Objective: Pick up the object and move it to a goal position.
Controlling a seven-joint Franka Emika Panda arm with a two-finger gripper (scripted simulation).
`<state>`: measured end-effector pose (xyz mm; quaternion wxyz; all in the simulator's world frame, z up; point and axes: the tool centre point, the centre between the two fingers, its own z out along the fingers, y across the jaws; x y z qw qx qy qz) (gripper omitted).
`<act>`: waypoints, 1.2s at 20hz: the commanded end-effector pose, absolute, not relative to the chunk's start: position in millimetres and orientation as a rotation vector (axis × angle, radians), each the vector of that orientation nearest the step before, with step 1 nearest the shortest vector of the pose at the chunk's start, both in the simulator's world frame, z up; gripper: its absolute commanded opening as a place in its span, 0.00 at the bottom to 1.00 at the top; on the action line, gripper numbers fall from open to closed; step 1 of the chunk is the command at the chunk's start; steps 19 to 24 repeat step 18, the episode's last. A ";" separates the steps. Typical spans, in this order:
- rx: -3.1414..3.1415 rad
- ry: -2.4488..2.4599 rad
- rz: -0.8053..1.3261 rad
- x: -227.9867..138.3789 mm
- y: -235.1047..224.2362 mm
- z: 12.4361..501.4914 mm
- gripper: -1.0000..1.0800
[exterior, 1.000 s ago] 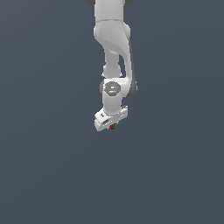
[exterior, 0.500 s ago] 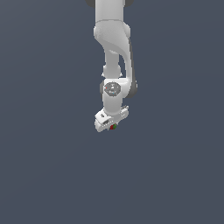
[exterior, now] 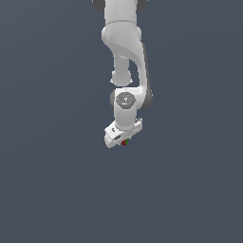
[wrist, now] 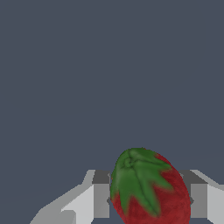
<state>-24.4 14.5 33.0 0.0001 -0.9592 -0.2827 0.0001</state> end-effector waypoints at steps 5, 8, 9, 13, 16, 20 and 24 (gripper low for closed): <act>-3.013 -0.888 -0.001 7.9 26.5 42.5 0.00; -3.013 -0.888 -0.001 18.7 30.2 45.4 0.00; -3.013 -0.888 -0.001 21.5 31.2 46.1 0.00; -3.013 -0.888 -0.001 29.8 34.0 48.2 0.00; -3.013 -0.888 -0.001 32.7 34.8 48.8 0.00; -3.013 -0.888 -0.001 33.2 34.8 48.8 0.00; -3.013 -0.888 -0.001 33.2 34.8 48.8 0.00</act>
